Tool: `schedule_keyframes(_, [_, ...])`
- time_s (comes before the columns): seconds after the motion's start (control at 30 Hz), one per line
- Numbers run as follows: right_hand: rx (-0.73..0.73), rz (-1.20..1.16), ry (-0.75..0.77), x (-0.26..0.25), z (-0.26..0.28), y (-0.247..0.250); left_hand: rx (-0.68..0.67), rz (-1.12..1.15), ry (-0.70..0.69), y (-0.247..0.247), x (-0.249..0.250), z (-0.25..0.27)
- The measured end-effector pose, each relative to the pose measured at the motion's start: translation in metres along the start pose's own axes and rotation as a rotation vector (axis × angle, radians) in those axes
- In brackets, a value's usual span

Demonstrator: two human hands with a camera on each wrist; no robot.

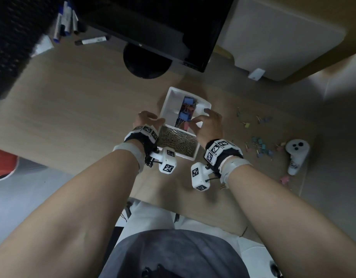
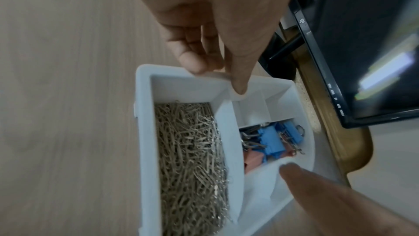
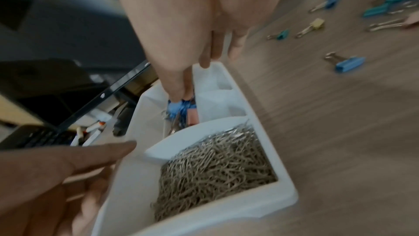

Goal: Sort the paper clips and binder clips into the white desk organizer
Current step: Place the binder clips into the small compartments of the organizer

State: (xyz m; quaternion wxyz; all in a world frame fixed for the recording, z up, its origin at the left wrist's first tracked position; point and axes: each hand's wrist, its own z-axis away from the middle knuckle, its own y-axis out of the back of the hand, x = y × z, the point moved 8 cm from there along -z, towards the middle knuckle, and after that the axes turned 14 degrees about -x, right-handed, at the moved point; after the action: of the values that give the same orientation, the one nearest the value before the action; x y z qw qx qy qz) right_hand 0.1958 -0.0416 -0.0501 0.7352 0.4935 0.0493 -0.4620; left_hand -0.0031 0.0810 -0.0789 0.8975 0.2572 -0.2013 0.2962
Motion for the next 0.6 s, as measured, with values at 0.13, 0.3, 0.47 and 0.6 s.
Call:
schedule_keyframes(0.13, [-0.05,-0.112,-0.159,0.046,0.014,0.024,0.142,-0.029,-0.074,-0.01,0.039,0.029])
schedule_keyframes(0.3, [-0.249,-0.145,-0.468,0.134,0.054,0.026,0.023,-0.095,-0.112,-0.087,0.071,0.061])
schedule_keyframes(0.47, [-0.304,-0.116,-0.494,0.182,0.098,0.02,-0.107,-0.011,-0.058,-0.162,0.038,0.081])
schedule_keyframes(0.6, [-0.112,-0.046,-0.744,0.247,0.146,0.036,-0.361,-0.076,0.167,-0.236,-0.023,0.089])
